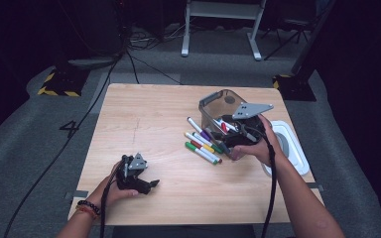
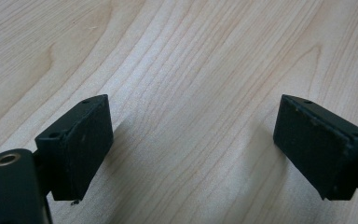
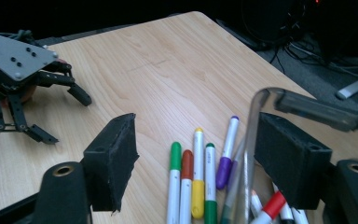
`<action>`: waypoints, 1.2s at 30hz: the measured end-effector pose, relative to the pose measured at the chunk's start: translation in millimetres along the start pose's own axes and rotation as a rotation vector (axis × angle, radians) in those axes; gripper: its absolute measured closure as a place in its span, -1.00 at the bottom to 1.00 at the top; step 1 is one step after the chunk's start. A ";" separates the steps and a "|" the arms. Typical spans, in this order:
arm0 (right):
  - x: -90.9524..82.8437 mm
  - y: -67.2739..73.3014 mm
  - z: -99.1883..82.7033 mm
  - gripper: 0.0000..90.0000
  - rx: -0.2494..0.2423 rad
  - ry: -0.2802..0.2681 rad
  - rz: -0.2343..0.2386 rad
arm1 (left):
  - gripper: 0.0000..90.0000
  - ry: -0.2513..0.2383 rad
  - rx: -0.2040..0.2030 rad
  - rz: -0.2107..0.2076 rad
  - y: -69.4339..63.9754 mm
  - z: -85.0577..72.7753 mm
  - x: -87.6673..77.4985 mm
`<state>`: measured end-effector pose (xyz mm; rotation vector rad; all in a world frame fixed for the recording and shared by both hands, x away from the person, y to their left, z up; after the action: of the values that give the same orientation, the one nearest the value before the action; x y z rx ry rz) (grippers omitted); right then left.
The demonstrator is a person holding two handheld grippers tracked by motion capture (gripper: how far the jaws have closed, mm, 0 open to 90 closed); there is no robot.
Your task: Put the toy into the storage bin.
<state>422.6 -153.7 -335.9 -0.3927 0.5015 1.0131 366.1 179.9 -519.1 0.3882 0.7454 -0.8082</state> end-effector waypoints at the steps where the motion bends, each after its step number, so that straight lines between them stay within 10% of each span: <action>1: 1.2 2.4 0.8 -0.31 -0.006 -0.003 -0.001 | -0.73 0.000 0.000 0.000 0.0 0.0 0.0; 16: 66.0 33.5 -13.4 -0.17 -0.065 0.073 0.089 | -0.73 0.000 0.000 0.000 0.0 0.0 0.0; 36: 155.4 13.8 -69.6 0.20 0.001 0.245 0.021 | -0.72 -0.001 -0.001 0.001 -0.2 -0.1 -0.1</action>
<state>463.0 -75.1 -482.1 -0.5155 0.7277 0.9900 365.9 179.9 -519.1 0.3875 0.7445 -0.8068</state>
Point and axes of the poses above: each handheld gripper's, and its own axes: x roughly forward along the jaws, z roughly out of its top, y roughly to its left, the point moved 2 cm from there along x, roughly forward along the jaws, and after that the axes turned 4 degrees about z, right-handed, at the moved point
